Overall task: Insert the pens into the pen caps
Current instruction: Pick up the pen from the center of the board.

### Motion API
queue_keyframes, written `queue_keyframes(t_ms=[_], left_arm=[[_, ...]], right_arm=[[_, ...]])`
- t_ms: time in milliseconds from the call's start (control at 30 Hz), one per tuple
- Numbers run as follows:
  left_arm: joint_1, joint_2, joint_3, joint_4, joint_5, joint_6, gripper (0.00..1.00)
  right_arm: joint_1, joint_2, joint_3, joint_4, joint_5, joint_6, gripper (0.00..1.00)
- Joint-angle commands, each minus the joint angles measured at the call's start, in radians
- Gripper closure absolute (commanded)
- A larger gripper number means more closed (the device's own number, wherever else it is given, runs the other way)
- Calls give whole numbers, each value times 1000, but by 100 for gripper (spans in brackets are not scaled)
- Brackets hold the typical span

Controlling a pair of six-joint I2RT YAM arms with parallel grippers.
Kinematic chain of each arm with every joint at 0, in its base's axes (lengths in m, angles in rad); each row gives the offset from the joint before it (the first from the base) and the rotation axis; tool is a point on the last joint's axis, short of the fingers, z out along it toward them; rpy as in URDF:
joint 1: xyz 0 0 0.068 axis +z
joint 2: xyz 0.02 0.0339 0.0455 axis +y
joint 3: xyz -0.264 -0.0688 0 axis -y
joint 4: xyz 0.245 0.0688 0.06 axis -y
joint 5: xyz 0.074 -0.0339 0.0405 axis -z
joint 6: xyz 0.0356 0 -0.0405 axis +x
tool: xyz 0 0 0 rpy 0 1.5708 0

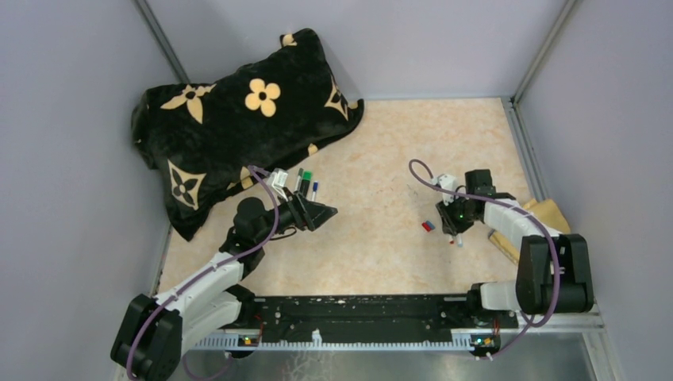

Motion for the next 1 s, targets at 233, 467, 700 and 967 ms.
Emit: queue_keyframes(t_ms=[233, 467, 700, 967], left_arm=[[5, 49, -27, 151, 103, -84, 22], [3, 101, -40, 234, 137, -135, 20], [3, 112, -30, 240, 144, -139, 20], [1, 139, -36, 280, 151, -164, 21]], right_arm=[[79, 73, 21, -6, 42, 11, 84], [102, 79, 29, -49, -63, 7, 94], [249, 134, 60, -89, -139, -30, 97], [276, 124, 71, -25, 15, 20, 99]])
